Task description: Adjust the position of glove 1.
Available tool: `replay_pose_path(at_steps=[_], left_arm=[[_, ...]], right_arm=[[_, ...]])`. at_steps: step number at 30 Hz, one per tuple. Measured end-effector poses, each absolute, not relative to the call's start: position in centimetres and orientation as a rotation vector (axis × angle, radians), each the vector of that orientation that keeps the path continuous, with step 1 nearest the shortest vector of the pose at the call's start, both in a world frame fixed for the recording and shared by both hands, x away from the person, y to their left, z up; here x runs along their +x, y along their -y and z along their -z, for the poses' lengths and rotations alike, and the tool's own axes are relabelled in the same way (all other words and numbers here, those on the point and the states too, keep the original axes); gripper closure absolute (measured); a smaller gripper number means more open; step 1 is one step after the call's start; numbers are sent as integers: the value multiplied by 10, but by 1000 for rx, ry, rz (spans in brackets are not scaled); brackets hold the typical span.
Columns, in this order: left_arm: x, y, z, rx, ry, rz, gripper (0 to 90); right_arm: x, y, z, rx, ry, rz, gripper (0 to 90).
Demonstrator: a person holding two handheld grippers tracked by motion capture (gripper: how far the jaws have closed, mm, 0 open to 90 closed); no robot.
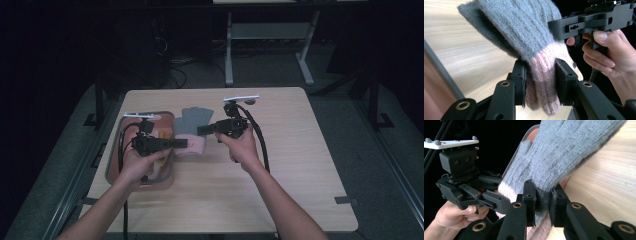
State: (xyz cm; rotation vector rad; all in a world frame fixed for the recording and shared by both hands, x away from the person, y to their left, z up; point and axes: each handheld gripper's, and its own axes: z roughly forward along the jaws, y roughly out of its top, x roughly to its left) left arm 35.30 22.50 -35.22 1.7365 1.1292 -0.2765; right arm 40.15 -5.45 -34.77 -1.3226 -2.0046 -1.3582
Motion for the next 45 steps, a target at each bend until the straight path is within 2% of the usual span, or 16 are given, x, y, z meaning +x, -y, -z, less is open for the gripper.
replay_pose_path(at_steps=[45], left_arm=[[348,-281,346,1704,-1192,229,654]], right_arm=[[420,-1,351,-1206,1986,1338,760]])
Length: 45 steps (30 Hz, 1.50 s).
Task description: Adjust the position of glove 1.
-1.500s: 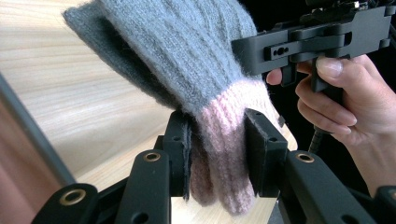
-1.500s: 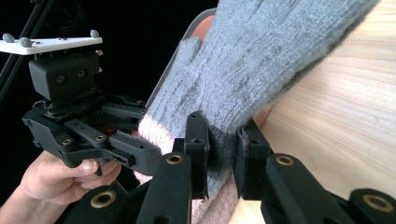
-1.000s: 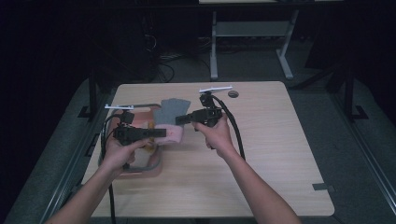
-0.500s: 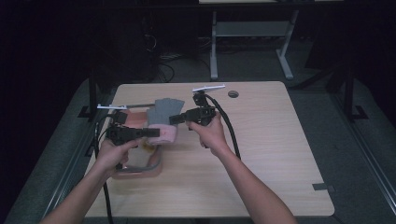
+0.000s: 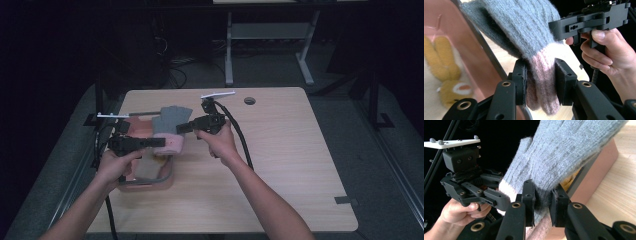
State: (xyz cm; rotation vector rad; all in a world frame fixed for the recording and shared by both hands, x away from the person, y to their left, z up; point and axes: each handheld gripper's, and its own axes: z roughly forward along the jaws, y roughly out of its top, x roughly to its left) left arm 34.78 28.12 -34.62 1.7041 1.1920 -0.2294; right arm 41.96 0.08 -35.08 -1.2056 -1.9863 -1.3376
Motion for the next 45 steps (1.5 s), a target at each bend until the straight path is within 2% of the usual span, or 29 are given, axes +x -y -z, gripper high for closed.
replay_pose_path(at_steps=[22,45], left_arm=[[342,-313,354,1682,-1233,194,658],[339,-330,363,1655,-1295,180,663]], right_arm=[[426,-33,357,-1171,2003,1297,746],[431,-54,367,-1165,2023,1247,738]])
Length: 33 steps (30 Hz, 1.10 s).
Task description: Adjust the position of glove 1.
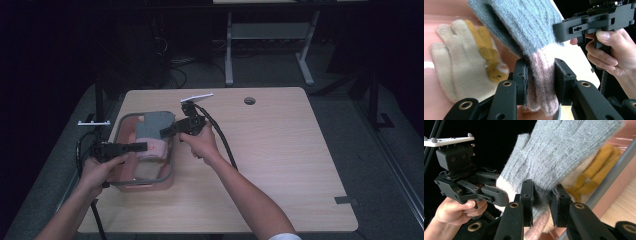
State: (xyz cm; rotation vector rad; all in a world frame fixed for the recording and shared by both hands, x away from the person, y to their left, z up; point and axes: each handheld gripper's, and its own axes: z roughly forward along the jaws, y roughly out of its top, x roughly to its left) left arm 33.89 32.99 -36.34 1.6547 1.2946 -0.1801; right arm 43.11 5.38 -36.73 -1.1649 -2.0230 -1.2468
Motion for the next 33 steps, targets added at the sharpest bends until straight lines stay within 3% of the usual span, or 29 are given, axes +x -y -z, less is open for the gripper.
replay_pose_path(at_steps=[12,22,33], left_arm=[[339,-341,376,1637,-1343,176,664],[346,-337,402,1727,-1433,188,661],[346,-330,401,1819,-1495,108,595]], right_arm=[[433,-53,369,-1190,2033,1234,739],[431,-49,364,-1174,2074,1237,730],[428,-36,358,-1183,2084,1258,722]])
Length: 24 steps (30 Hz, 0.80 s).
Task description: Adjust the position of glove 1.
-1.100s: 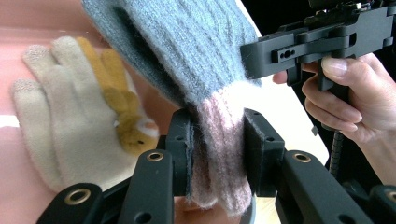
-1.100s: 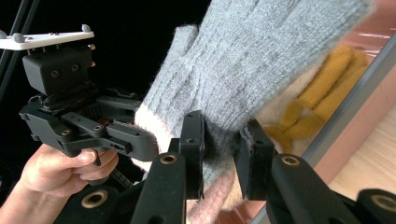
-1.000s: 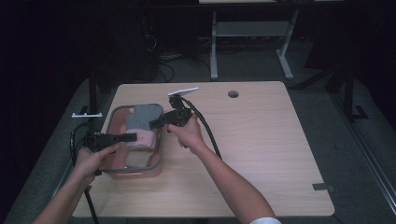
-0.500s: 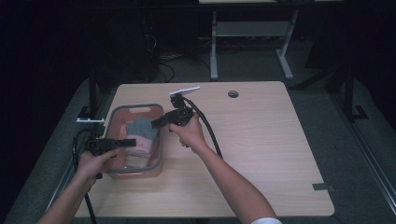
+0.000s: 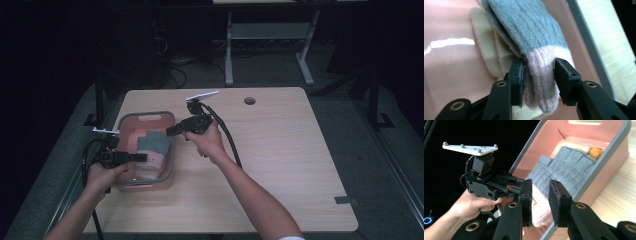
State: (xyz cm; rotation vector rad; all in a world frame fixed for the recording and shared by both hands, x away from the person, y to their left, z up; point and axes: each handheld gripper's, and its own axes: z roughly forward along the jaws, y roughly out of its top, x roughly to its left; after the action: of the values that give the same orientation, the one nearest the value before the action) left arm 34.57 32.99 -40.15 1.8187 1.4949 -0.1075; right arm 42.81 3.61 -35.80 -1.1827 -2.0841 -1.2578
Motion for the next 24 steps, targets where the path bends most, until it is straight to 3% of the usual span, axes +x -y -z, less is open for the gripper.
replay_pose_path(at_steps=[24], left_arm=[[348,-332,392,1854,-1503,58,519]], right_arm=[[425,-16,364,-1218,2061,1263,697]])
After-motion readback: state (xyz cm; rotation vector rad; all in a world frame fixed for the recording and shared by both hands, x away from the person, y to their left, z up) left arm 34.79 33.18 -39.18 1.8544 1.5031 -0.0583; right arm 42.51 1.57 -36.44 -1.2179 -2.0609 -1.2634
